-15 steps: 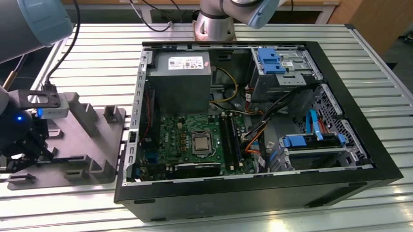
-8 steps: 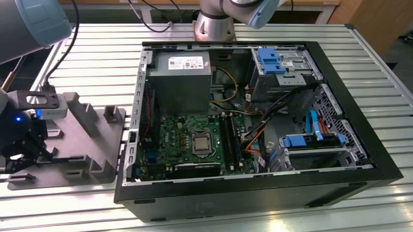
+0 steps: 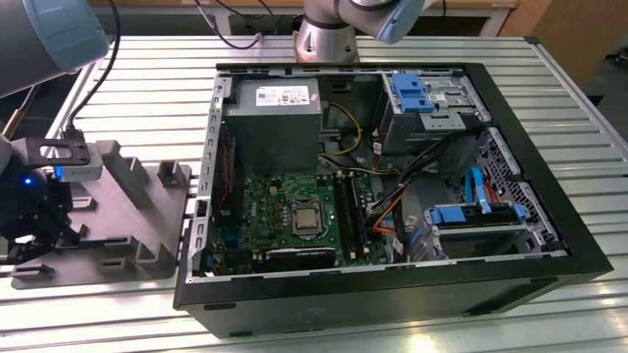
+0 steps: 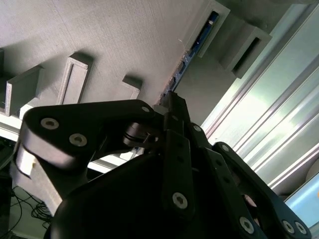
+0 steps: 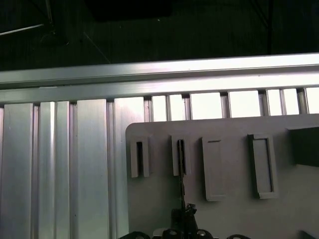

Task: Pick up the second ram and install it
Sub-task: 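Pick up the second ram and move it above second insertion slot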

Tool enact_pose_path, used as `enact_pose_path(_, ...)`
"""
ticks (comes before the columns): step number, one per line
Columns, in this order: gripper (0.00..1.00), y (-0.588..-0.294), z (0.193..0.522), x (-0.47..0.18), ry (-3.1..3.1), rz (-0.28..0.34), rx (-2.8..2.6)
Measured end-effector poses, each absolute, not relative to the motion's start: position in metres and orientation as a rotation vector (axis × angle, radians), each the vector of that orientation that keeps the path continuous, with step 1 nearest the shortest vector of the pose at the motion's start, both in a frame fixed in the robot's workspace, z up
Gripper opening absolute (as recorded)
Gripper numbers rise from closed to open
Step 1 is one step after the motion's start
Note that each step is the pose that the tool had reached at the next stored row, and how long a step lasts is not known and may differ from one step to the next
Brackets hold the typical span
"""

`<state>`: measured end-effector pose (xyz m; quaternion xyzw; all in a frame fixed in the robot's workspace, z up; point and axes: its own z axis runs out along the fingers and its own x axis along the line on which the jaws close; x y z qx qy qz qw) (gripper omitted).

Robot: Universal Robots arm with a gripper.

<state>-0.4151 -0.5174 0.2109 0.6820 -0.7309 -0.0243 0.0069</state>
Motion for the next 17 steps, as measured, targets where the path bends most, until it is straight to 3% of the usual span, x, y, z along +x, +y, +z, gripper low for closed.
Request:
enact_pose_path(5,0.3,-0.5174,0.2109,-0.4151,-2.286,-0.076,2.133)
enact_pose_path(17,0.3,-0.5173,0.2085,-0.4161,-2.177,-0.075,2.241)
